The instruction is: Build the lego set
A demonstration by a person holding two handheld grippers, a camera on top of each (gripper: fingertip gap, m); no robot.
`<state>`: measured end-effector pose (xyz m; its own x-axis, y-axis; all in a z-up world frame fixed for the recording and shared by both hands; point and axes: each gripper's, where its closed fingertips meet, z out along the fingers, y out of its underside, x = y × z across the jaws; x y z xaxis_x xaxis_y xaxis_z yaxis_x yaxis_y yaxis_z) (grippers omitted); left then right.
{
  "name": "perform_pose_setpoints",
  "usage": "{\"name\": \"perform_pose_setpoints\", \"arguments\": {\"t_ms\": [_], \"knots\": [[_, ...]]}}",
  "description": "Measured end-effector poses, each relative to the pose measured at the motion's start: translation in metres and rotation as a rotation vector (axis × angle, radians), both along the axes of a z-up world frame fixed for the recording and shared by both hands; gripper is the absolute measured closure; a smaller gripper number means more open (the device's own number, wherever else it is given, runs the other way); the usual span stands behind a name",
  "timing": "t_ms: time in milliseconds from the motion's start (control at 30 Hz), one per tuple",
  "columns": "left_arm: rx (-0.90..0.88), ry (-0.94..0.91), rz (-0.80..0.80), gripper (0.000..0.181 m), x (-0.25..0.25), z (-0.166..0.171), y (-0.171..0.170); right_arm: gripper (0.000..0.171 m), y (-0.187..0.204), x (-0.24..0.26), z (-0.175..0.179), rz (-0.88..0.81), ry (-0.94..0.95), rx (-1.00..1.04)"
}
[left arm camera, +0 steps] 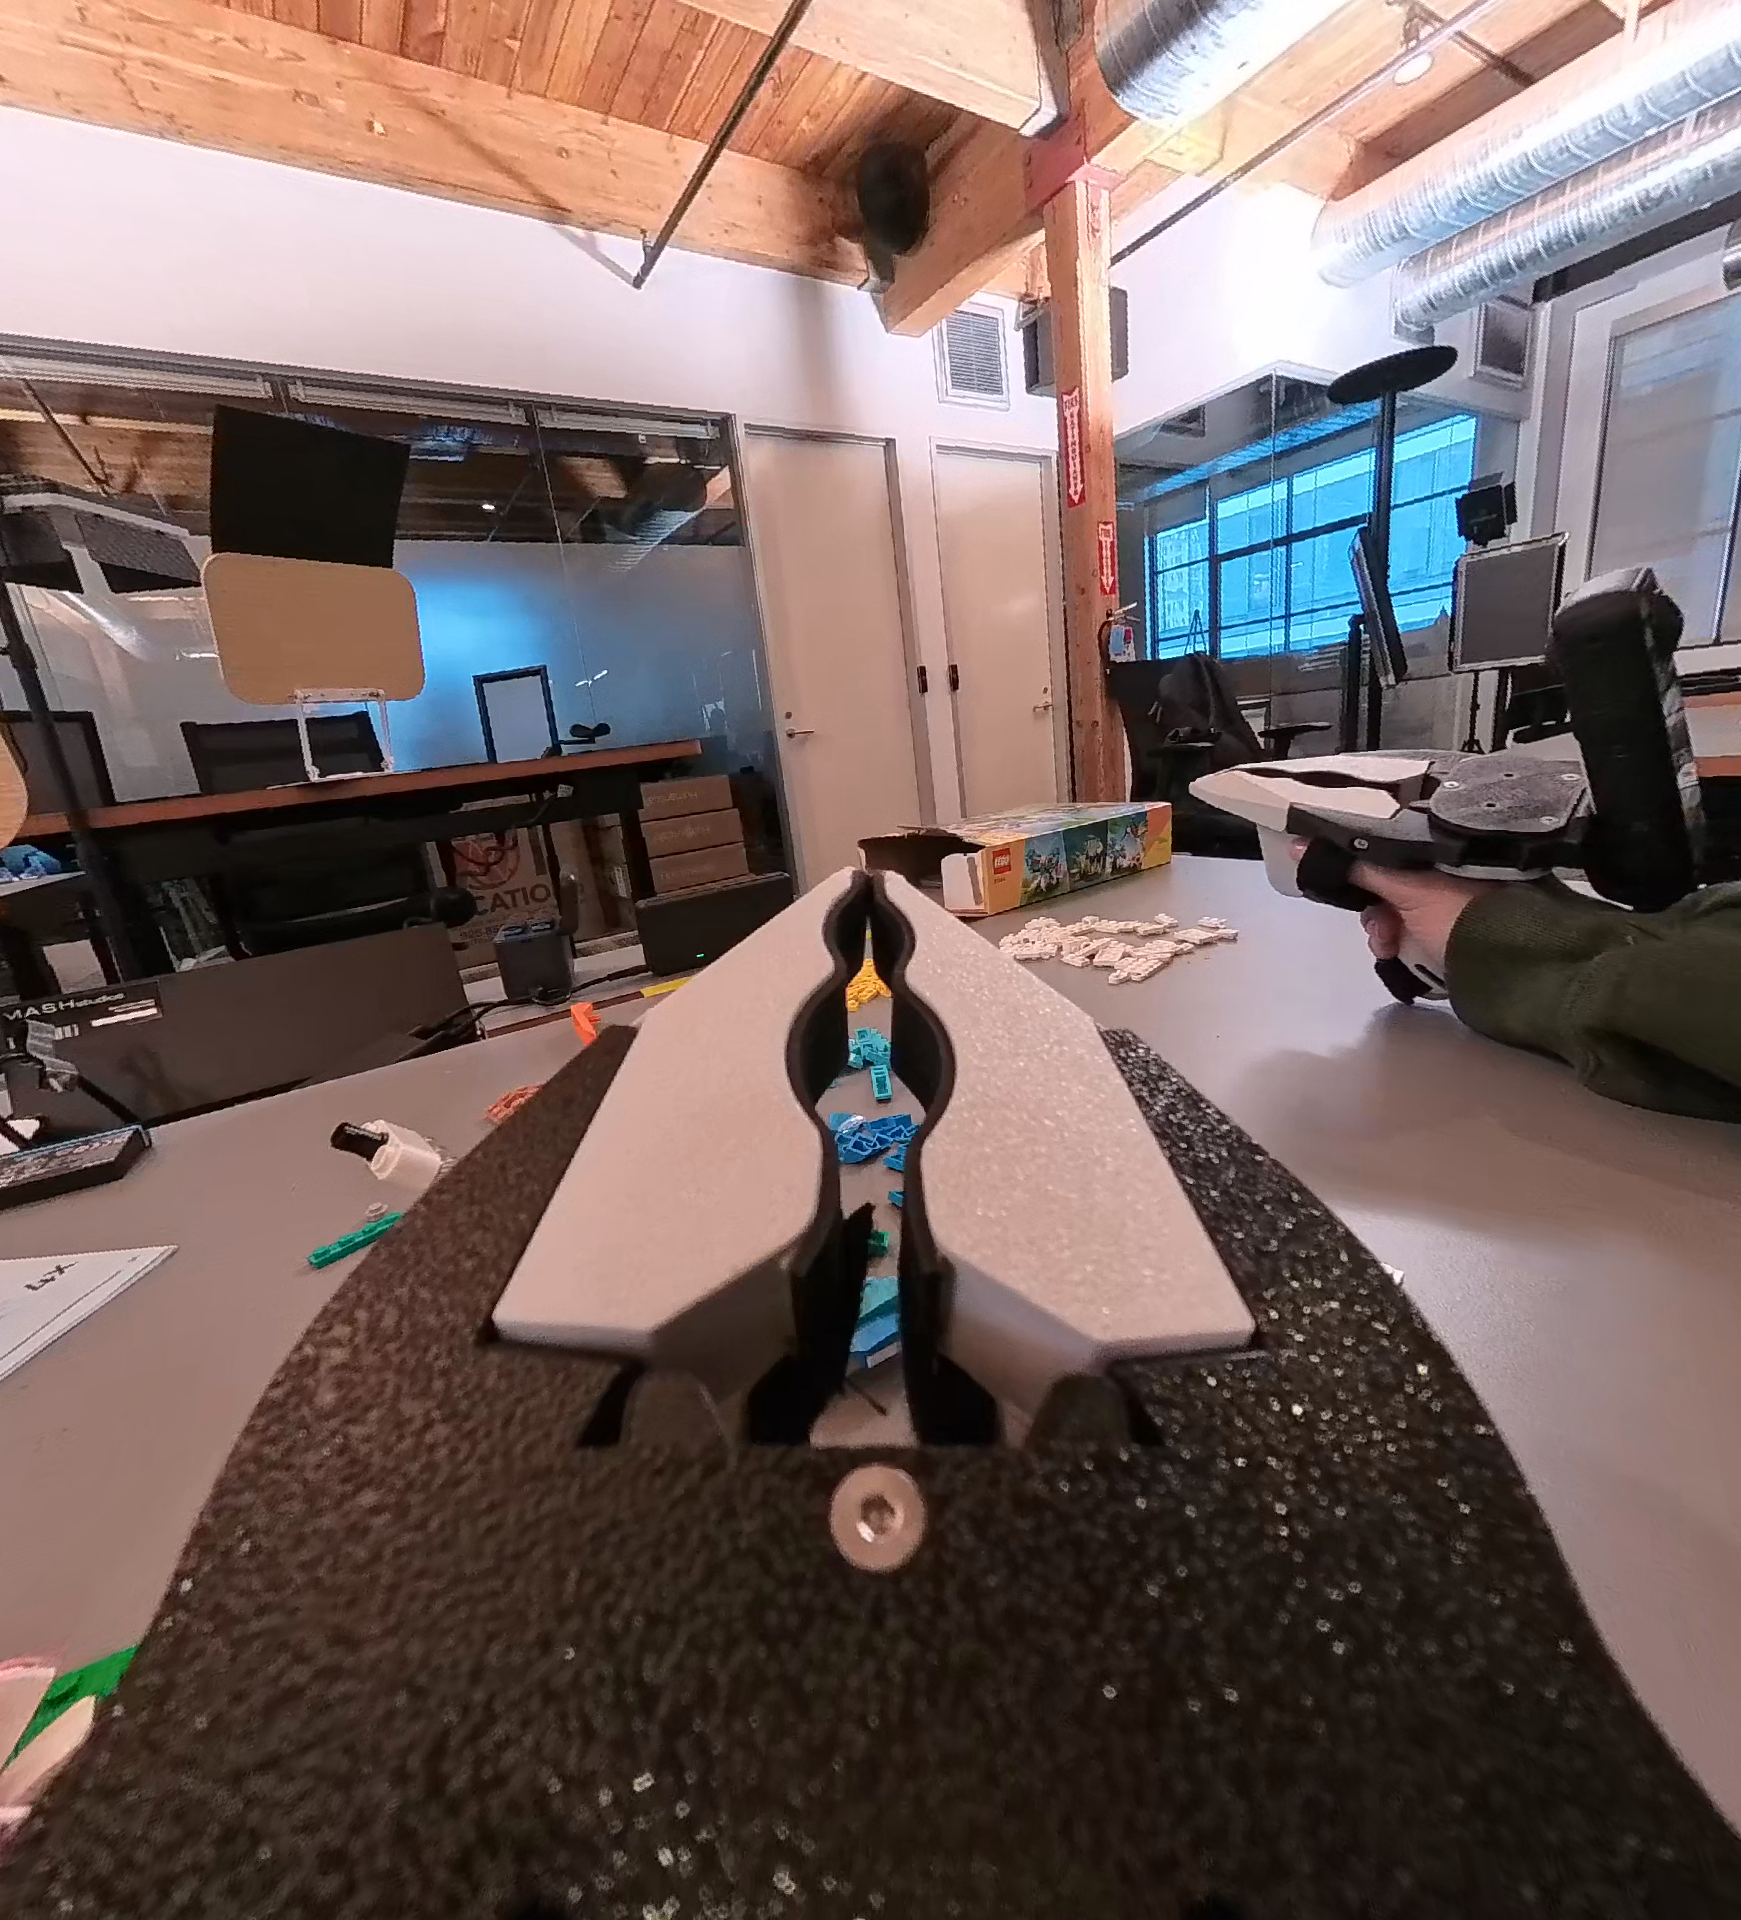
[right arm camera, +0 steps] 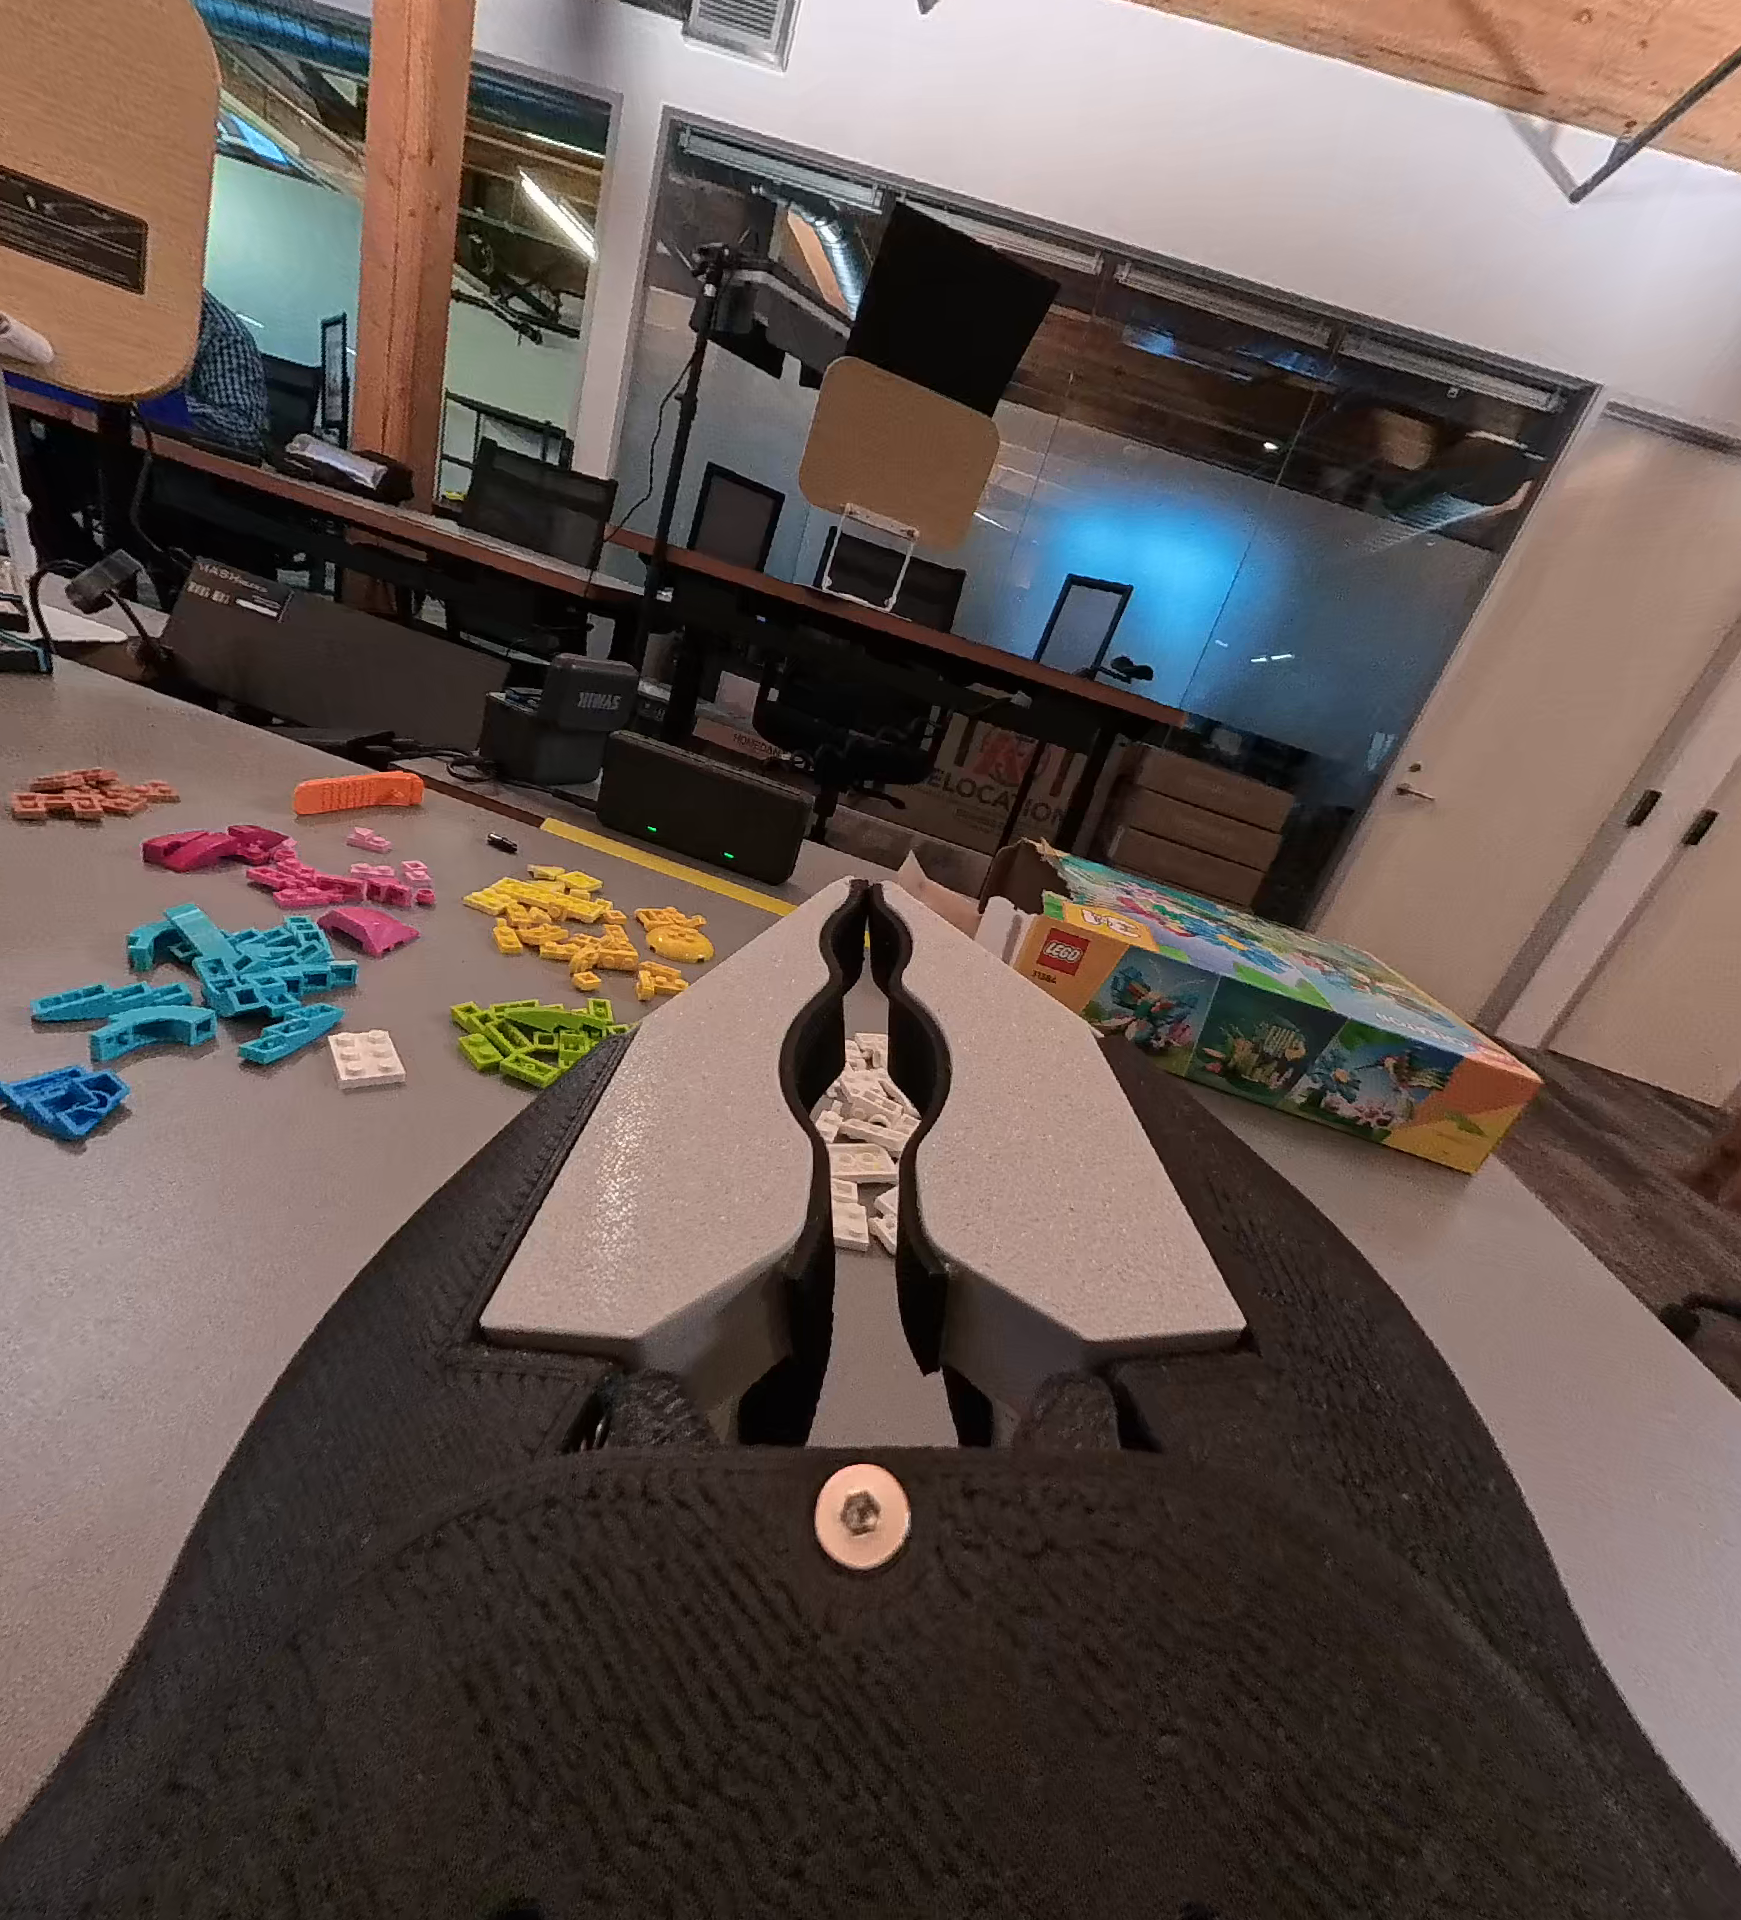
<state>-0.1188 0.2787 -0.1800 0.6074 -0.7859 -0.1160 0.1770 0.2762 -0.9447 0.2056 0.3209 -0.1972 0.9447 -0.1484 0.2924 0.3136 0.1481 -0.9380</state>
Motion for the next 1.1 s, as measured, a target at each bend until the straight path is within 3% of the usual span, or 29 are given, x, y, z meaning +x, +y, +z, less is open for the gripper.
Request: {"name": "perform_pose_setpoints", "arguments": {"t_ms": [1100], "knots": [[-0.005, 0.024, -0.015, 0.181, 0.0044, -0.0037, -0.0005, 0.171, 0.0047, -0.0100, -0.0033, 0.033, -0.043, -0.025]]}}
